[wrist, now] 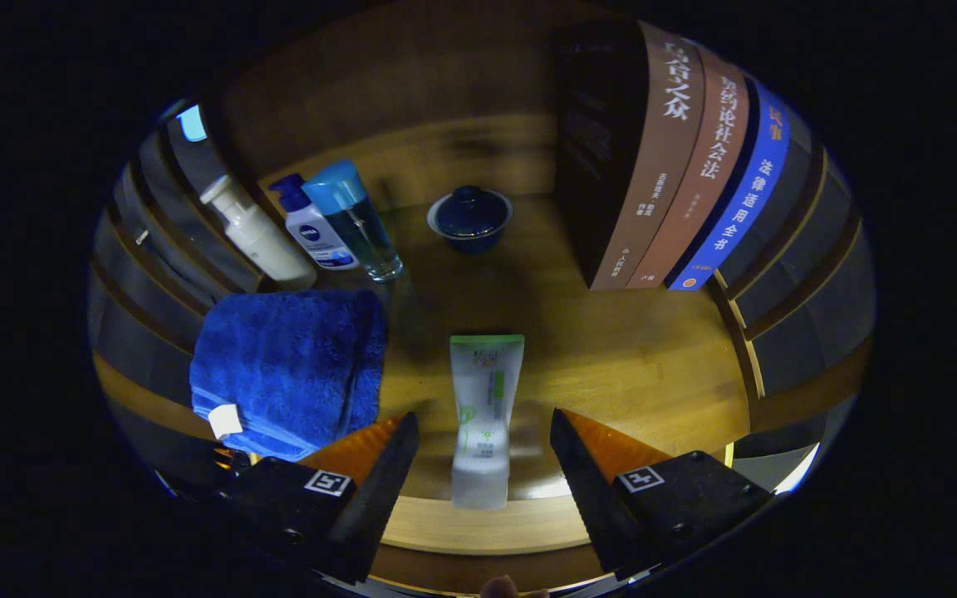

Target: Pull open the drawer, take out the items inside it, and place them on the countertop above the cabinet.

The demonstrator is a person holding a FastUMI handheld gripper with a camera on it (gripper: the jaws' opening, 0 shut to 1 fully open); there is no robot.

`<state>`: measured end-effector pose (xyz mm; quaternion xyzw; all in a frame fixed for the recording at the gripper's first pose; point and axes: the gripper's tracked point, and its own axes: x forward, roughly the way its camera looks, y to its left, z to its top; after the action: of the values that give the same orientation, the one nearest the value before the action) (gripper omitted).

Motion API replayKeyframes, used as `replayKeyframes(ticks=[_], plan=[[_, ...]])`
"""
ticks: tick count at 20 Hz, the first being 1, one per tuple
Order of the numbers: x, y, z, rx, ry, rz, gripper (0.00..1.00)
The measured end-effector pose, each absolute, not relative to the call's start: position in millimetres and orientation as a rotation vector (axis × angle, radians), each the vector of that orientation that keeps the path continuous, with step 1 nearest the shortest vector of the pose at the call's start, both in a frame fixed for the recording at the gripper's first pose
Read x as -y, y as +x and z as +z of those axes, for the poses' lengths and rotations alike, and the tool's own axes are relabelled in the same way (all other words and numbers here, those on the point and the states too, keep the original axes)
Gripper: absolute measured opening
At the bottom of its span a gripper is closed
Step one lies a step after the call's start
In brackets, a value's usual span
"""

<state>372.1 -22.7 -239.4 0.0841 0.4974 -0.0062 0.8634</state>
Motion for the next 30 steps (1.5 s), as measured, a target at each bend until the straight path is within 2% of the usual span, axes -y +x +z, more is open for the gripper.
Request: replayKeyframes(ticks=[7, 15, 24, 30], plan=[[0.7, 295.8, -195.9, -0.842, 0.22, 0.091, 1.0], [7.4, 200.0, -169.5, -0.522, 0.259, 0.078, 1.0], [16.4, 109.0, -218.6, -0.222, 0.193, -0.046, 0.99], [10.7, 92.1, -285.1, -0.209, 0.126, -0.08, 0.99]])
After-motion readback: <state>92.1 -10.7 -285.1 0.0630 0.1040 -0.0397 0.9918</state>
